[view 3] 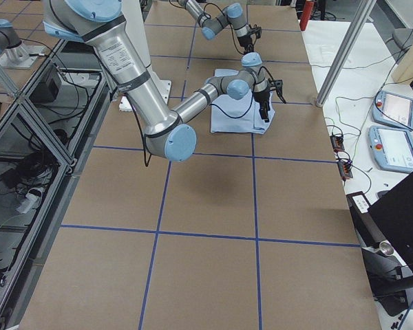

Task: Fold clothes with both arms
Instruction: 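Release the hem and move the left gripper to the folded shirt's side edge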

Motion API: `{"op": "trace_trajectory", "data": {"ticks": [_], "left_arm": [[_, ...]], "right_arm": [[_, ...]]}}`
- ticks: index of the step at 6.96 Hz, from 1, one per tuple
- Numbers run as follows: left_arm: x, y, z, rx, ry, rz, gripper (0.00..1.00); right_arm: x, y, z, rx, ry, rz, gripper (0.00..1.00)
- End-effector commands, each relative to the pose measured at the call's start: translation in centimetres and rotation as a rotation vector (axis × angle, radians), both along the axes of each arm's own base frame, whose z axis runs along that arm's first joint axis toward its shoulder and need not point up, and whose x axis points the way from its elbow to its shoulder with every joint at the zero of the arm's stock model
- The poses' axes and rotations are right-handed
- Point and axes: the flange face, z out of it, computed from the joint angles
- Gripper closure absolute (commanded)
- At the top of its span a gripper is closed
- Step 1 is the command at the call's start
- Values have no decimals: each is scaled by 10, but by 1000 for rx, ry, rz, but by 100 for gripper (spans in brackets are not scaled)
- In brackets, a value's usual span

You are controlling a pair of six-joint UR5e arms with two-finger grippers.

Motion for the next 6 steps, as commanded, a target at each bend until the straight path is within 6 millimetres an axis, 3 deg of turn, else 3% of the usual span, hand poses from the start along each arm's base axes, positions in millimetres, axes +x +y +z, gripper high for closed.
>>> {"op": "trace_trajectory", "data": {"ticks": [1, 2, 3, 5, 6], "left_arm": [[-25, 94, 24, -73, 52, 46, 0], [-8, 126, 37, -126, 54, 41, 1], [20, 154, 46, -169, 56, 7, 15], [39, 166, 47, -199, 63, 5, 37], [44, 164, 48, -199, 59, 6, 38]], "right_arm": [[8, -1, 0, 7, -2, -9, 0], [8, -1, 2, 6, 2, -7, 0], [9, -1, 2, 9, 2, -7, 0], [8, -1, 2, 10, 3, -8, 0], [8, 0, 2, 10, 3, -8, 0]]}}
